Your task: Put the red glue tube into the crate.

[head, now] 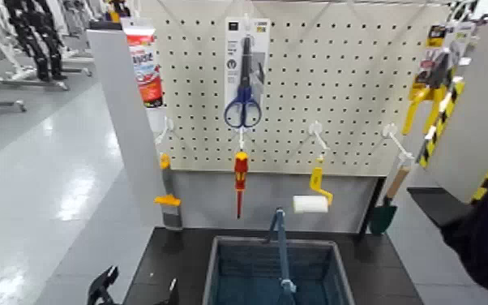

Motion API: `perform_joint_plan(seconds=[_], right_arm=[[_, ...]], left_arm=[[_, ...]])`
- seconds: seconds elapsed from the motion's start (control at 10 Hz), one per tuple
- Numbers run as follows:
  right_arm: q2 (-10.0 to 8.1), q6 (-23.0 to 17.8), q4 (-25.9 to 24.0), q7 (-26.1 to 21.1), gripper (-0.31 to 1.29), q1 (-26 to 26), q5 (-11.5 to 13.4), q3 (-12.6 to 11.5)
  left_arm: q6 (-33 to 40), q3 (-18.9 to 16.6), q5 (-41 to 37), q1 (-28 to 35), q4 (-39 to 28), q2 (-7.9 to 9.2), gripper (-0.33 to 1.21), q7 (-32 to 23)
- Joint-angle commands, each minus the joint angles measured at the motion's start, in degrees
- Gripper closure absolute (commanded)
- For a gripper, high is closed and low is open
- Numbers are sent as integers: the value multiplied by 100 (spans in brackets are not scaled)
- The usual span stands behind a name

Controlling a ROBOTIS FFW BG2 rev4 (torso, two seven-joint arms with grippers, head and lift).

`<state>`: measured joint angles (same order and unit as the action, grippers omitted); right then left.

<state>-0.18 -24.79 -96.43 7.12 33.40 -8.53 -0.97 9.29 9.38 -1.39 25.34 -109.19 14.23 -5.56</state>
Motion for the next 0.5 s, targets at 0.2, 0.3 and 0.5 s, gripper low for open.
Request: perform_joint_plan(seconds=[0.2,0.3,0.5], right_arm=[[729,9,2,0,13,-9,0,9],[729,1,2,0,13,-9,0,9],[729,18,2,0,13,-9,0,9]], left_arm=[[-7,12,-1,-29,3,1,11,11],[-7,12,-1,-20,11,10,11,11],[-15,-15,-10,-29,3,10,11,20]])
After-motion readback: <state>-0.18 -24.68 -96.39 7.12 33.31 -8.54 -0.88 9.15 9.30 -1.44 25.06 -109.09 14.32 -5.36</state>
